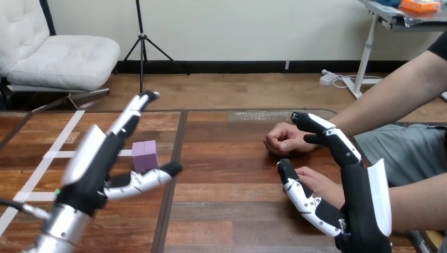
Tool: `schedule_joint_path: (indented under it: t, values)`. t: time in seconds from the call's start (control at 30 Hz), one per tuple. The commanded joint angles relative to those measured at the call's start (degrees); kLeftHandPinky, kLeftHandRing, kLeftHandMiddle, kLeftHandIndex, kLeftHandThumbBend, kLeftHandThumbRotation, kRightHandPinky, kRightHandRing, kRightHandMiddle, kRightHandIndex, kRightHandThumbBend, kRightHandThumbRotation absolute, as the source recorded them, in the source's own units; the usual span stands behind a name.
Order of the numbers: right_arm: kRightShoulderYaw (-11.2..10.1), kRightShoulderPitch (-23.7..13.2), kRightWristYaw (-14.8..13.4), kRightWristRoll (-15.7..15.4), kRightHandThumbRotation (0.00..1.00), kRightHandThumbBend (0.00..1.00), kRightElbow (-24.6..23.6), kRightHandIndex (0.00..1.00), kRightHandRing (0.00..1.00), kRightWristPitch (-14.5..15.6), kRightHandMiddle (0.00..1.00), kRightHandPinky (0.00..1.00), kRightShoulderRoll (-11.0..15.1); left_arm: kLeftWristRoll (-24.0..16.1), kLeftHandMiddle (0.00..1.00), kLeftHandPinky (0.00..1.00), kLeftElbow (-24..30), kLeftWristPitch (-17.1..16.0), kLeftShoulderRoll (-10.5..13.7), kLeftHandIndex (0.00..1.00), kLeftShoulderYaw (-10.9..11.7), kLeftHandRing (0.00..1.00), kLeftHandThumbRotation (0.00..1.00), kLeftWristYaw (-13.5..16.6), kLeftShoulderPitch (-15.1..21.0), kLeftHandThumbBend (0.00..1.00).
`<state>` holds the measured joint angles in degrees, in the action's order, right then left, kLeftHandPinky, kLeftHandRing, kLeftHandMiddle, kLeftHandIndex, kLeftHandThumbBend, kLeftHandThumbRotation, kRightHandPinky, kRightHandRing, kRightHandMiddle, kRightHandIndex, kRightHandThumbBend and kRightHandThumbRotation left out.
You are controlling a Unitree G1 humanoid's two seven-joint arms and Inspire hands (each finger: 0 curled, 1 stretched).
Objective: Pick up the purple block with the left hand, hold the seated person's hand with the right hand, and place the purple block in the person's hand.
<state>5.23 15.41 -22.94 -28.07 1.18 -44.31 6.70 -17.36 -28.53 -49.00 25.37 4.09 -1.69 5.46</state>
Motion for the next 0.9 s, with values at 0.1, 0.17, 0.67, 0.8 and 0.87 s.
schedule_joint_path:
  t: [0.1, 0.17, 0.67, 0.8, 0.87]
  values:
    - [-0.81, -3.39, -0.17, -0.37, 0.35, 0.42, -0.08, 0.76, 0.77, -0.25, 0.78, 0.70, -0.17, -3.38, 0.99, 0.95, 1.93, 4.37, 3.26, 0.97, -0.07, 0.97, 0.65, 0.94, 6.67, 0.79]
    - [-0.76, -3.43, -0.22, -0.44, 0.35, 0.42, 0.00, 0.76, 0.77, -0.26, 0.78, 0.70, -0.22, -4.37, 1.00, 0.95, 1.76, 5.61, 4.06, 0.97, -0.22, 0.98, 0.65, 1.00, 7.36, 0.79]
    - [-0.82, -3.33, -0.51, -0.78, 0.35, 0.42, 0.23, 0.76, 0.77, -0.30, 0.78, 0.70, -0.39, -10.84, 1.00, 0.94, -6.13, 7.04, 8.44, 1.00, -2.72, 0.98, 0.68, 3.95, 14.57, 0.74]
    - [-0.87, -3.11, -0.33, -0.84, 0.34, 0.42, -0.11, 0.76, 0.77, 0.13, 0.78, 0.70, -0.43, -12.26, 1.00, 0.94, -8.75, 7.03, 9.07, 1.00, -3.64, 0.98, 0.67, 5.07, 16.54, 0.74]
    - [-0.89, -3.06, -0.30, -0.89, 0.34, 0.42, -0.18, 0.76, 0.77, 0.22, 0.78, 0.70, -0.44, -12.79, 1.00, 0.94, -10.06, 7.16, 9.43, 1.00, -4.20, 0.98, 0.67, 5.45, 17.51, 0.74]
